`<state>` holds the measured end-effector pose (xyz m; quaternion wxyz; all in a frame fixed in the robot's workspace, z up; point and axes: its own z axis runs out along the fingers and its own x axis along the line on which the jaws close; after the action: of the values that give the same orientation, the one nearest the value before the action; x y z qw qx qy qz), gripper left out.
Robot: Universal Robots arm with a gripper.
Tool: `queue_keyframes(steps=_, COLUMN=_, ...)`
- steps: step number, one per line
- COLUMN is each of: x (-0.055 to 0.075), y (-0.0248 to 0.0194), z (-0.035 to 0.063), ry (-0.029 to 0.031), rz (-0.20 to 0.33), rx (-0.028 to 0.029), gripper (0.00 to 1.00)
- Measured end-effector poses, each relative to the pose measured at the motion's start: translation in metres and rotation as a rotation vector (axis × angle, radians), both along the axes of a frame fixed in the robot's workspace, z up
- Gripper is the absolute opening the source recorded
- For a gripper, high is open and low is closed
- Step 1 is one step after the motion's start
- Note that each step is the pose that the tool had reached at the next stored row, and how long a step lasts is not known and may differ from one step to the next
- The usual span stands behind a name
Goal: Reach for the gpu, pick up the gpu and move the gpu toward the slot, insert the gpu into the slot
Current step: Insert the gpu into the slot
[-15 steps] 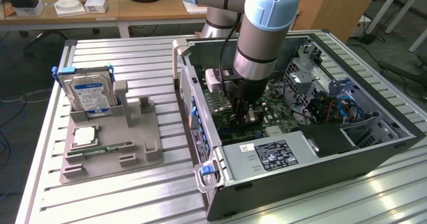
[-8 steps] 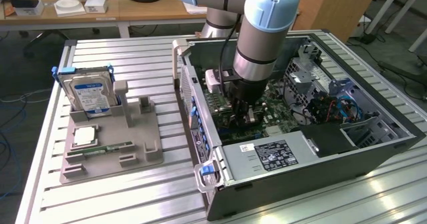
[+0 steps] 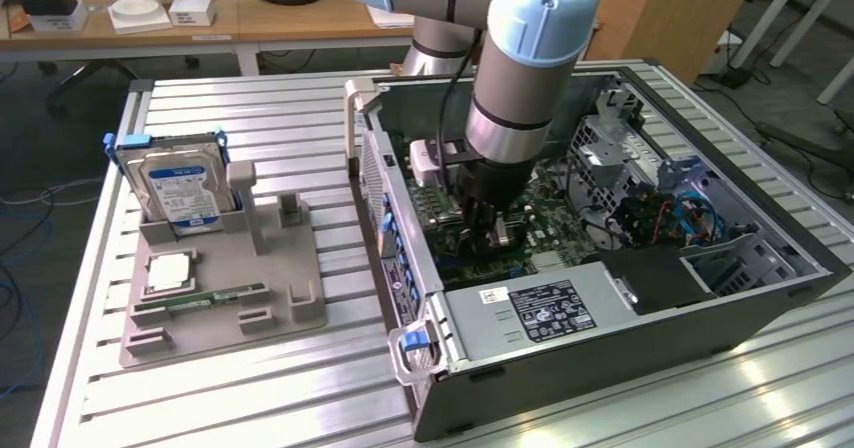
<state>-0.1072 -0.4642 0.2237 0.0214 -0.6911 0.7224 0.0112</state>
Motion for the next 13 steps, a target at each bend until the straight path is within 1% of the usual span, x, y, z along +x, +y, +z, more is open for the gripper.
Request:
queue_keyframes(steps=1, x=0.000, y=0.0000, z=0.0011, ry=-0.0001, rz=0.000, rx=-0.0003, gripper=0.28)
queue_keyframes(steps=2, x=0.000, y=-0.0001, z=0.0034, ry=-0.0005, rz=0.000, rx=-0.0017, gripper=0.35)
queue_keyframes(steps=8, x=0.000, y=-0.0002, z=0.0250, ry=-0.0023, rz=0.001, rx=-0.0018, gripper=0.35)
queue_keyframes(steps=11, x=0.000, y=-0.0002, z=0.0338, ry=-0.0038, rz=0.000, rx=-0.0019, gripper=0.35)
queue_keyframes(steps=12, x=0.000, y=-0.0003, z=0.0358, ry=-0.0039, rz=0.000, rx=-0.0019, gripper=0.33)
queue_keyframes(steps=13, x=0.000, y=-0.0002, z=0.0382, ry=-0.0039, rz=0.000, rx=-0.0018, gripper=0.27)
